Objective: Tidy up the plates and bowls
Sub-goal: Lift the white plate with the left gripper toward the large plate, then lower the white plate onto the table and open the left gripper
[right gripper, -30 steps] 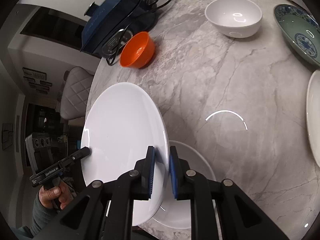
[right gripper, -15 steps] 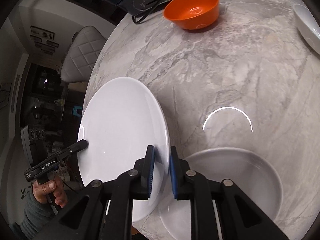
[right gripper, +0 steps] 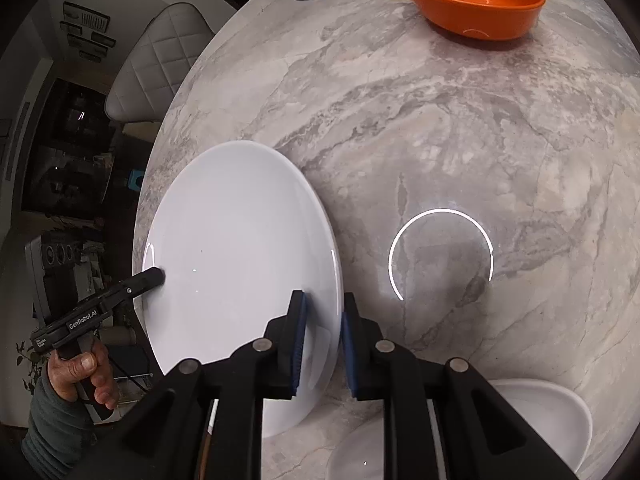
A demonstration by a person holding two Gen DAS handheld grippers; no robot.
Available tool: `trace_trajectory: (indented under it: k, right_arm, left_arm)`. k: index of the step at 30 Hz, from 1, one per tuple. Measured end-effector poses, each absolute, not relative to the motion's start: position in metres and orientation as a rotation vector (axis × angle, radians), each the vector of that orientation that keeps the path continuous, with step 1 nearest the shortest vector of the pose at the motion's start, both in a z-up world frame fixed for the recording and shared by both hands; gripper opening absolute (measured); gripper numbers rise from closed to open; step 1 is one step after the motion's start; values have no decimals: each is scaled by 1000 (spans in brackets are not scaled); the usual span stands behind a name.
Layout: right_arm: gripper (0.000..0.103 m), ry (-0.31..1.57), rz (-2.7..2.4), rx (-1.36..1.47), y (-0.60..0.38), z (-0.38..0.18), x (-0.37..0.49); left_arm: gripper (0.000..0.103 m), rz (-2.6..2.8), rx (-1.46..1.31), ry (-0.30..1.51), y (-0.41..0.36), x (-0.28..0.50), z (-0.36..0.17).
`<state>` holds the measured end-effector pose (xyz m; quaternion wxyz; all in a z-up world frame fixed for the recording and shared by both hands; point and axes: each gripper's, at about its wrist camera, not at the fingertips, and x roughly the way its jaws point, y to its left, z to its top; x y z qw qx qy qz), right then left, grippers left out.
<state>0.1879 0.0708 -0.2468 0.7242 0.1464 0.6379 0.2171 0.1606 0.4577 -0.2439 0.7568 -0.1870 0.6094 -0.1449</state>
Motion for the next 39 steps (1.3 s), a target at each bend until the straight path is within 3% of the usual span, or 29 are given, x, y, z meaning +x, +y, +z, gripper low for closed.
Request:
trace_trajectory:
  k: [8,17,20,22,24,26,27,32,37,39]
  right_arm:
    - [21,1399,470,259,80,-248,186]
    - [30,1333,471,192,86,-240,180]
    - [37,1280,461,218,73,-224,173]
    - [46,1229,463,267,59,-206,165]
    - [71,1161,475,337,36,-184,154]
    - [88,1088,475,419,6,-163,137]
    - [90,1053,468,453,-11,-154,128]
    - [98,1064,385,573,-93,-154,81]
    - [98,1113,311,716,-150,-191,47]
    - [93,1101,318,733,-158,-202,43]
  left_arm:
    - [17,-300,-400,1335,452,161,-251]
    - [22,-267,-446,1275,456,154,-232]
    - [47,-259,-457,1210,456,149,-206]
    - [73,-284,-442,1148,445,146,-181]
    - [82,-348,-442,1099,424,145,-160]
    - [95,-441,-460,1076,392,142,-145]
    - [103,-491,-464,1072,372,139,-141]
    - [103,-662,-284,1070,258,110,-137]
    - [102,-628,-154,1139,195,84,-160]
    - [101,-610,-115,1207,186,78,-175]
